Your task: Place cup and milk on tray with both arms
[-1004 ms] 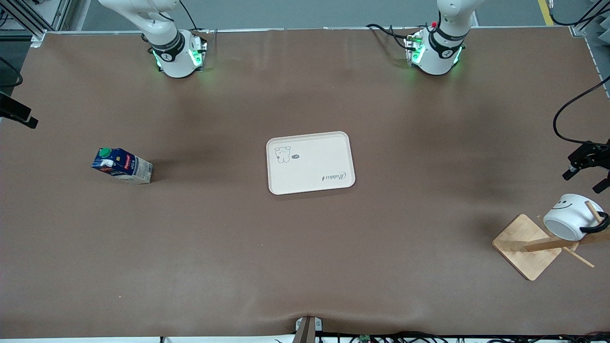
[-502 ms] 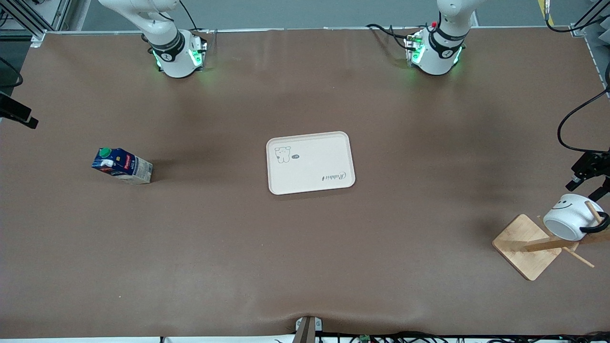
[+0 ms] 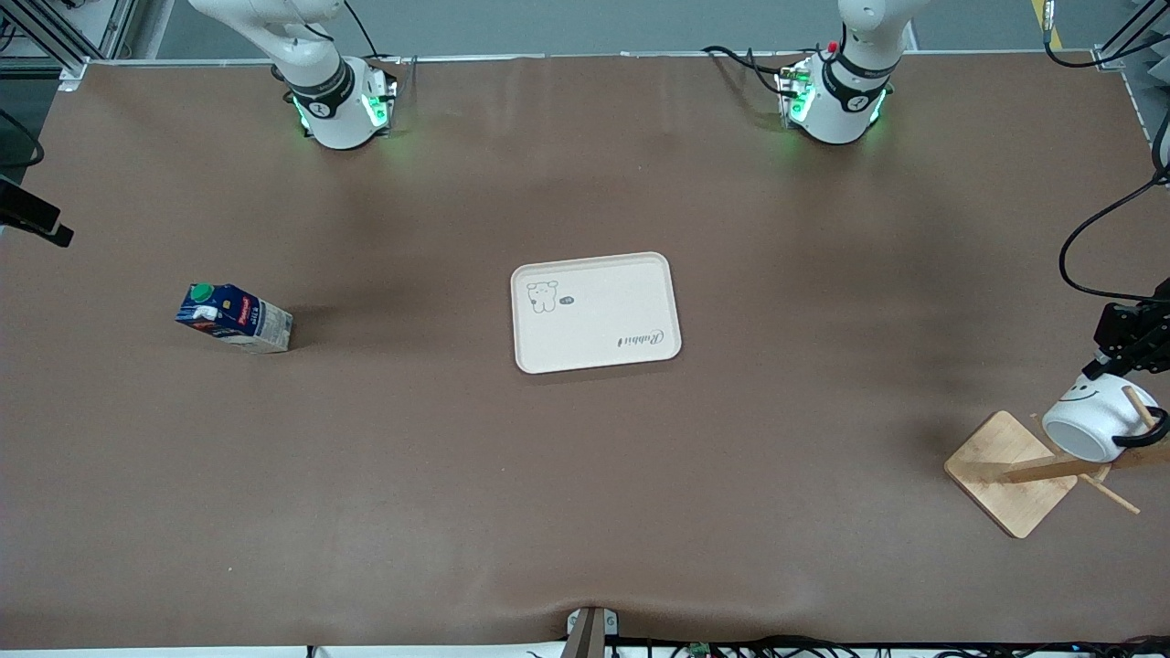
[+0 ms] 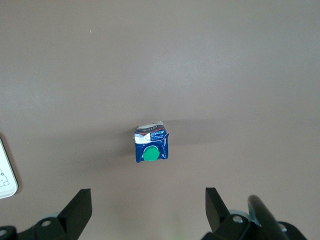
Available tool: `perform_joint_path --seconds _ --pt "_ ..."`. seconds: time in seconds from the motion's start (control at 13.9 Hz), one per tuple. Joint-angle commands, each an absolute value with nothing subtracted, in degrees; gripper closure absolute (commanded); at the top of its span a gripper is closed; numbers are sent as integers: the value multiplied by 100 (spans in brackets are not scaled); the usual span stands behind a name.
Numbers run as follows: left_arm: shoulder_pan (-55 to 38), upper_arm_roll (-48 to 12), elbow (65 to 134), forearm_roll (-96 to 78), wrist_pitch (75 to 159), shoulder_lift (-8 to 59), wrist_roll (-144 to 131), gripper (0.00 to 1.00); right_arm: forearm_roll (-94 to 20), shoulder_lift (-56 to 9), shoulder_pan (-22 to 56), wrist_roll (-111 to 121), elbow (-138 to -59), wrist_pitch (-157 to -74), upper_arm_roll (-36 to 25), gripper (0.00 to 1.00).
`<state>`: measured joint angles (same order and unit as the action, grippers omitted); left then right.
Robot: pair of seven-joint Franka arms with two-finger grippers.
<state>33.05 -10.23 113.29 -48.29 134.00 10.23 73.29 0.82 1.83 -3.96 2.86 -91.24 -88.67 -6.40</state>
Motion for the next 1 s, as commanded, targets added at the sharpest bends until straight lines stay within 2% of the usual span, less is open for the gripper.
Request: perform_joint_path --seconds 0.0,0.36,0.72,0.93 --pt "3313 -1107 11241 -4966 13333 1046 7471 100 -44 185 -519 369 -9105 -8842 -580 0" --pt "3322 -1309 11259 -4966 13333 941 7357 100 -44 185 -527 369 -9105 -8842 -580 0" --pt "3313 -1695 11329 -4852 13298 431 6084 100 -44 185 -527 369 -9106 -8842 -580 0" --pt "3313 -1766 11286 -4519 13298 378 5653 100 -44 185 -527 369 -9106 -8842 -580 0"
